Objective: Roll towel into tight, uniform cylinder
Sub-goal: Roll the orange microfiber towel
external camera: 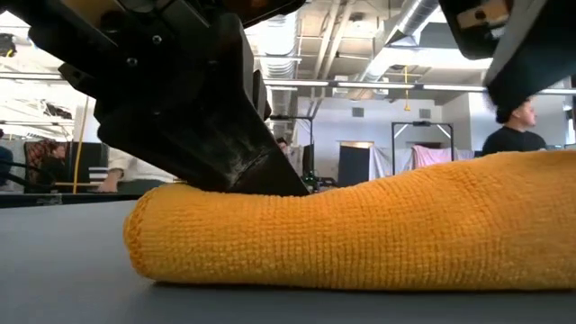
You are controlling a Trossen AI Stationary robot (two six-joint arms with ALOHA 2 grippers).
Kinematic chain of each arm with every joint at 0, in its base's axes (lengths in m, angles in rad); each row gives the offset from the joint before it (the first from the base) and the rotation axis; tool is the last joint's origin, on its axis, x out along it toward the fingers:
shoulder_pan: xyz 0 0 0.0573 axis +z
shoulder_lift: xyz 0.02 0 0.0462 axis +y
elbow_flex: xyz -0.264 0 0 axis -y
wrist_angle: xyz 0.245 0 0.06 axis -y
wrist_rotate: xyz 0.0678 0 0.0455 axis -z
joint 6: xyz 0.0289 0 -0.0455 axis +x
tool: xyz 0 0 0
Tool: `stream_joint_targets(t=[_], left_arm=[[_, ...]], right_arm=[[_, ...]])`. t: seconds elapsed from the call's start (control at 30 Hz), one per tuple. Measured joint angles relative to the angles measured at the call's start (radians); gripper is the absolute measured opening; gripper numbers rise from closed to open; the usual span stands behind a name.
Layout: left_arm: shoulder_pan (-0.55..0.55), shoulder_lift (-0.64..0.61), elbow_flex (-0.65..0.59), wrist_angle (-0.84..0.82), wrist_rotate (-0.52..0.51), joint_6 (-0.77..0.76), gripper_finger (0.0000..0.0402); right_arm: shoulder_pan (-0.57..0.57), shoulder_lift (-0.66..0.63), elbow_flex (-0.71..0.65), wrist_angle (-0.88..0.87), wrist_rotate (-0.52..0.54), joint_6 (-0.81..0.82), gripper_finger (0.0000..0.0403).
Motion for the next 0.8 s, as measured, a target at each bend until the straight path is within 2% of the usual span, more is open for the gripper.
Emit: stream_joint_targets(t=[0.23, 0.57, 0.7, 0.8], left_arm=[[0.000, 0.000, 0.000, 0.000, 0.001, 0.000, 0.0000], [0.000, 0.000, 0.000, -0.008, 0.007, -0.001, 0.0000], [0.000, 0.000, 0.000, -0.022, 0.012, -0.008, 0.0000], [0.001, -0.002, 0.000, -0.036, 0.033, -0.012, 0.0000]], right_arm=[[-0.007, 0.000, 0.000, -0.030, 0.008, 0.066, 0.0179], [-0.006, 0.068, -0.012, -0.022, 0.013, 0.147, 0.0177], [0.001, 0.067, -0.010, -0.053, 0.091, 0.228, 0.0160], [0.009, 0.066, -0.011, -0.063, 0.110, 0.250, 0.0121]])
